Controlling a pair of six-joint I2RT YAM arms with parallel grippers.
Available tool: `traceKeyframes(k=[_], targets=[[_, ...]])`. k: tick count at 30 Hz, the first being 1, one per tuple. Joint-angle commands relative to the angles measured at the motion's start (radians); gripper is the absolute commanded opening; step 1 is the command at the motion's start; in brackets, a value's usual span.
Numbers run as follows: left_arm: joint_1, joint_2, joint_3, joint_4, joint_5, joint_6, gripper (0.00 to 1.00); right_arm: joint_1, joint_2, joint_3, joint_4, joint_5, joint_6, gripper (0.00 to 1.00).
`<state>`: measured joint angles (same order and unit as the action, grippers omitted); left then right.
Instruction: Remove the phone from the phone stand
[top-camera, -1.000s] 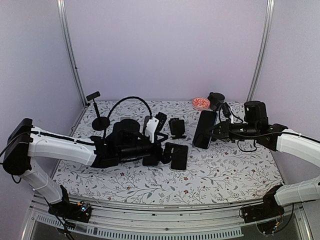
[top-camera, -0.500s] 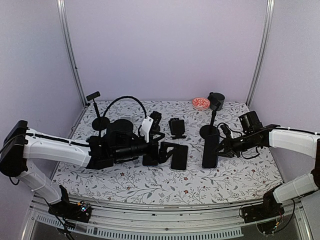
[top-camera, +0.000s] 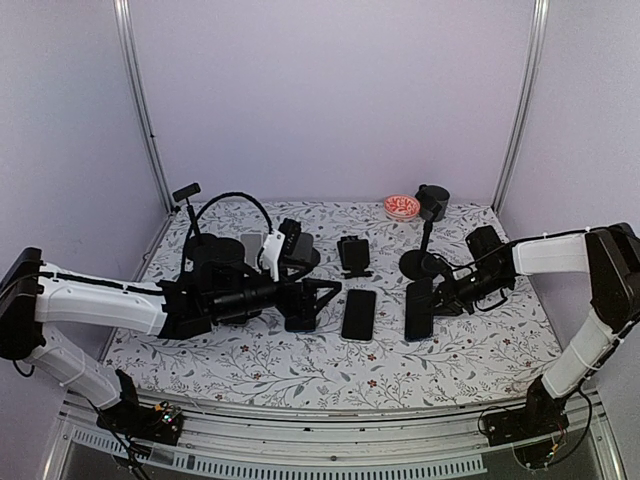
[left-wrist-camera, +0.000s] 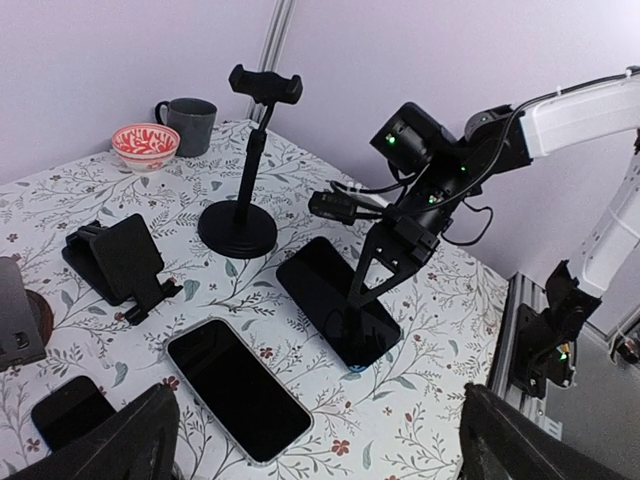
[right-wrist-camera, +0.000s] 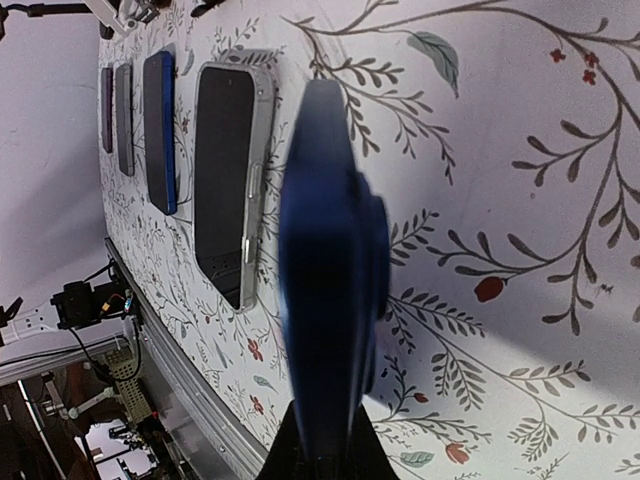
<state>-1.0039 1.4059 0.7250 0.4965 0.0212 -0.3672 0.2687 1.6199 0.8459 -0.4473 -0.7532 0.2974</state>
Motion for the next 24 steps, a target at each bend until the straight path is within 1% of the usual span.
traceKeyframes(k=[1,7,10,12,16,21,23,24], targets=[[0.022,-0.018,-0.023,0.049,0.028,-0.008,0.99,-0.022,0.054,0.053,0.001,-0.088,-0.075,0.02],[0.036,-0.027,-0.038,0.056,0.033,-0.014,0.99,-0.078,0.120,0.073,0.005,-0.120,-0.116,0.05],[0.047,-0.032,-0.045,0.055,0.039,-0.017,0.99,-0.111,0.135,0.083,-0.006,-0.126,-0.129,0.10],[0.052,-0.031,-0.048,0.056,0.043,-0.019,0.99,-0.126,0.160,0.100,-0.034,-0.130,-0.153,0.12],[0.059,-0.029,-0.050,0.063,0.052,-0.021,0.99,-0.138,0.223,0.123,-0.059,-0.151,-0.208,0.14],[0.067,-0.026,-0.053,0.066,0.053,-0.026,0.99,-0.141,0.279,0.136,-0.056,-0.150,-0.219,0.15],[0.070,-0.027,-0.055,0.067,0.052,-0.028,0.99,-0.144,0.286,0.139,-0.057,-0.130,-0.216,0.18],[0.071,-0.027,-0.056,0.068,0.051,-0.030,0.99,-0.146,0.287,0.139,-0.057,-0.125,-0.215,0.23]])
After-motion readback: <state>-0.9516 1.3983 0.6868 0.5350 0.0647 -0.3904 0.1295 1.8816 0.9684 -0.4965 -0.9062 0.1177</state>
